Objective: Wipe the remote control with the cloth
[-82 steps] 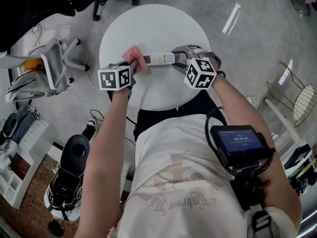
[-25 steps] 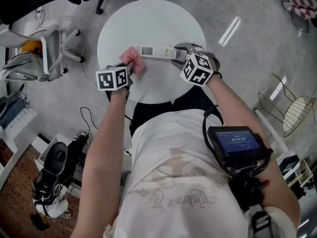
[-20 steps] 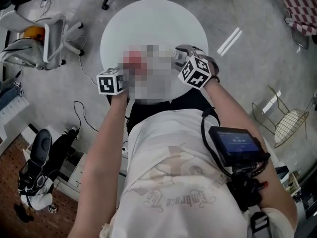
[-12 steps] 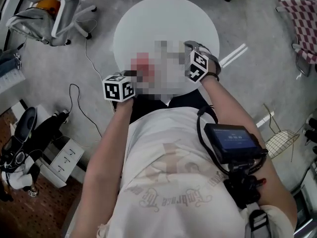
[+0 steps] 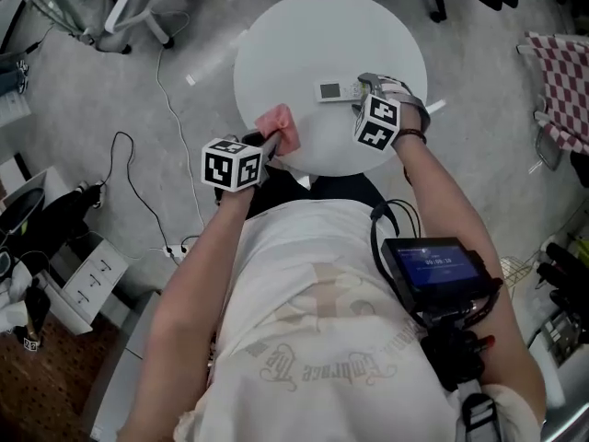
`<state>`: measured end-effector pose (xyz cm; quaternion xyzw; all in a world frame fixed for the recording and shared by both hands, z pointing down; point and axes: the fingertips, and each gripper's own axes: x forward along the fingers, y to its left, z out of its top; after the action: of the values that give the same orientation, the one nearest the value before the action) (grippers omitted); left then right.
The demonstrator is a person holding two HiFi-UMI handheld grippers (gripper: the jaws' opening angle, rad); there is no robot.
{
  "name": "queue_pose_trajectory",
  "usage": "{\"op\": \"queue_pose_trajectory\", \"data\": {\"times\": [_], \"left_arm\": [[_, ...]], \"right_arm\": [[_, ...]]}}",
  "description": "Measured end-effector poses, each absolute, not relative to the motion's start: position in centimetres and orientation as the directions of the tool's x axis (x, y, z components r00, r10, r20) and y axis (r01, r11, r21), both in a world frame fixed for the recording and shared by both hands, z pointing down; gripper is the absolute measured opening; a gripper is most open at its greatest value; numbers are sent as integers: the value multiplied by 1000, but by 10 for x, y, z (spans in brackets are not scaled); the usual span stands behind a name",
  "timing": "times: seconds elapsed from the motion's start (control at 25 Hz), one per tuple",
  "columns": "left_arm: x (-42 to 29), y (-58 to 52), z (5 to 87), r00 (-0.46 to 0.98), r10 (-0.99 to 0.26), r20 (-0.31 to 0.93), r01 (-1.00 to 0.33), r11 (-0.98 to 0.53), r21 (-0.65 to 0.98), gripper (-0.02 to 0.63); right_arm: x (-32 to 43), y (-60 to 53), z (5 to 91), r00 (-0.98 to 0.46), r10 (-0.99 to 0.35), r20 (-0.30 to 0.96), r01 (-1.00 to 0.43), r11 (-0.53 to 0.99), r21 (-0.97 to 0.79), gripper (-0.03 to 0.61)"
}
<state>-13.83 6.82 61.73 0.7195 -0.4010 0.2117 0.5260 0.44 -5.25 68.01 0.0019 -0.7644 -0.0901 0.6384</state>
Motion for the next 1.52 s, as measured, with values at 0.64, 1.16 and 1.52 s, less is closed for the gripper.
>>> {"op": "queue_pose_trajectory", "data": {"times": [0.64,1.16,1.52], "left_arm": [[-177,80,610,598,-417,685,-776,-85,625,18],[-161,46,582,740,-456,494,-609,-142,780,18],[-117,25,509,936,-334,114,-252,-408,877,18]], "right_arm": [[-4,-56,693,-1,-43,999,375,926,41,252],[-23,-31,623,-591,52,805,-454,804,-385,250],[-54,-15,496,-972,-54,228,-217,579,-786,250]]}}
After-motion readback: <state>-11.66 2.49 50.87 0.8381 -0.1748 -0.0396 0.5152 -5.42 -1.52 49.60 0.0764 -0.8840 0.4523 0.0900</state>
